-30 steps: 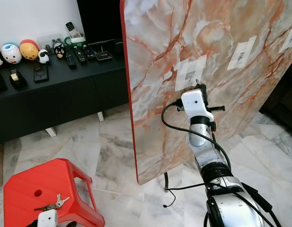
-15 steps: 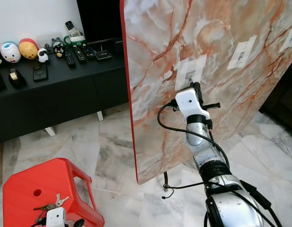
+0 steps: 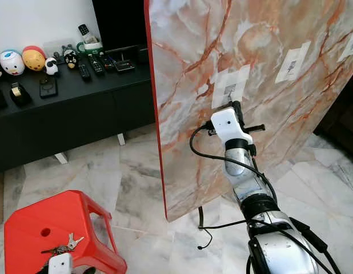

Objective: Hang keys on a hook

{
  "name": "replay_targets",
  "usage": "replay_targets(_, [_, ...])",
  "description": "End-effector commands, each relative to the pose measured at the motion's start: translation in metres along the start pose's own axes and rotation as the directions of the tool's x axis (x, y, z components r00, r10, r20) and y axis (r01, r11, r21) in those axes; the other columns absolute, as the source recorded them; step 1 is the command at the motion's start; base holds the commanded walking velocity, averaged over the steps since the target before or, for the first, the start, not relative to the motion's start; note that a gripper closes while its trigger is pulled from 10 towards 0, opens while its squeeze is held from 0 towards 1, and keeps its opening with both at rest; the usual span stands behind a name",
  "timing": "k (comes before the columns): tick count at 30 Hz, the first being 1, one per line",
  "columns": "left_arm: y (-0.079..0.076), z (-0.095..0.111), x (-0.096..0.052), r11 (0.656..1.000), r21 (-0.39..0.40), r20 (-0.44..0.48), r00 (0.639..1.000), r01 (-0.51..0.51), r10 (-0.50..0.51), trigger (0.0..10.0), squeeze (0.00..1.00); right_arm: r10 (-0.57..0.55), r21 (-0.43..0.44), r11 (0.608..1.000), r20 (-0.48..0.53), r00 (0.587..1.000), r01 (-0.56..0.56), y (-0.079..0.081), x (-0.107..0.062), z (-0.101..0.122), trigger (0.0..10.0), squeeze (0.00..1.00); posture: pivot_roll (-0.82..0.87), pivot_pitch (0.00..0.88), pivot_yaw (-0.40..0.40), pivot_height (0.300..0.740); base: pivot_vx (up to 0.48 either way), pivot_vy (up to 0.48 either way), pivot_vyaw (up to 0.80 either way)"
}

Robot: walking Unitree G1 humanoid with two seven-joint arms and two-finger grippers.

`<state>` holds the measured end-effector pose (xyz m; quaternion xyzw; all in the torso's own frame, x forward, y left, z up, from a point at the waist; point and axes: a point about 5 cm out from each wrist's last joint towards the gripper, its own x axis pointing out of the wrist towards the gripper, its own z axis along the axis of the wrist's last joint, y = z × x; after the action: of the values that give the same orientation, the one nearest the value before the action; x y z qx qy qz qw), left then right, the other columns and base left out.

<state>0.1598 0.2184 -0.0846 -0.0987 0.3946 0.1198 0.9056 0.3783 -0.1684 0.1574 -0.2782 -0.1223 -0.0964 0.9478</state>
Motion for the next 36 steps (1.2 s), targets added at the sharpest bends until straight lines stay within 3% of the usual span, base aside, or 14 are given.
replay_targets(1, [-0.002,-0.004,-0.001,1.0,0.007,-0.014,1.0,-0.005,0.005,10.0,0.0,0.019,-0.004,1.0,0.008,1.0,-0.019,0.002,0.0,0.002,10.0,0.0,0.12,0.113,-0.068,0.74,0.0,0.0,0.0])
replay_targets(7, [-0.006,-0.006,-0.001,1.0,0.005,-0.016,1.0,0.0,0.001,10.0,0.0,0.041,-0.019,0.999,0.006,0.999,-0.041,0.004,-0.002,-0.001,10.0,0.0,0.12,0.117,-0.068,0.74,0.0,0.0,0.0])
replay_targets(9, [0.006,-0.006,-0.003,1.0,0.005,-0.017,1.0,-0.011,0.011,10.0,0.0,0.044,-0.021,0.999,0.003,0.999,-0.044,0.004,-0.003,-0.002,10.0,0.0,0.12,0.117,-0.068,0.74,0.0,0.0,0.0])
replay_targets(15, [0.018,-0.003,-0.004,1.0,0.001,-0.01,1.0,-0.021,0.021,10.0,0.0,0.052,-0.02,0.998,0.012,0.999,-0.052,0.005,-0.003,-0.001,10.0,0.0,0.12,0.12,-0.067,0.74,0.0,0.0,0.0])
replay_targets(16, [0.019,-0.003,-0.004,1.0,0.001,-0.008,1.0,-0.023,0.023,10.0,0.0,0.055,-0.018,0.998,0.013,0.998,-0.054,0.005,-0.003,0.0,10.0,0.09,0.12,0.12,-0.067,0.74,0.0,0.0,0.0])
replay_targets(17, [0.019,-0.002,-0.004,1.0,0.002,-0.006,1.0,-0.024,0.024,10.0,0.0,0.056,-0.017,0.998,0.015,0.998,-0.056,0.005,-0.003,0.0,10.0,1.0,0.12,0.121,-0.066,0.74,0.0,0.0,0.0])
replay_targets(25, [0.018,0.0,-0.003,1.0,-0.001,-0.005,1.0,-0.021,0.021,10.0,0.0,0.069,-0.033,0.997,0.045,0.997,-0.067,0.009,-0.004,0.003,10.0,1.0,0.12,0.12,-0.067,0.74,0.0,0.0,0.0])
replay_targets(36, [0.015,0.001,-0.002,1.0,-0.004,-0.008,1.0,-0.02,0.02,10.0,0.0,0.093,0.038,0.994,0.168,0.981,-0.101,0.015,-0.018,0.013,10.0,1.0,0.12,0.12,-0.068,0.74,0.0,0.0,0.0])
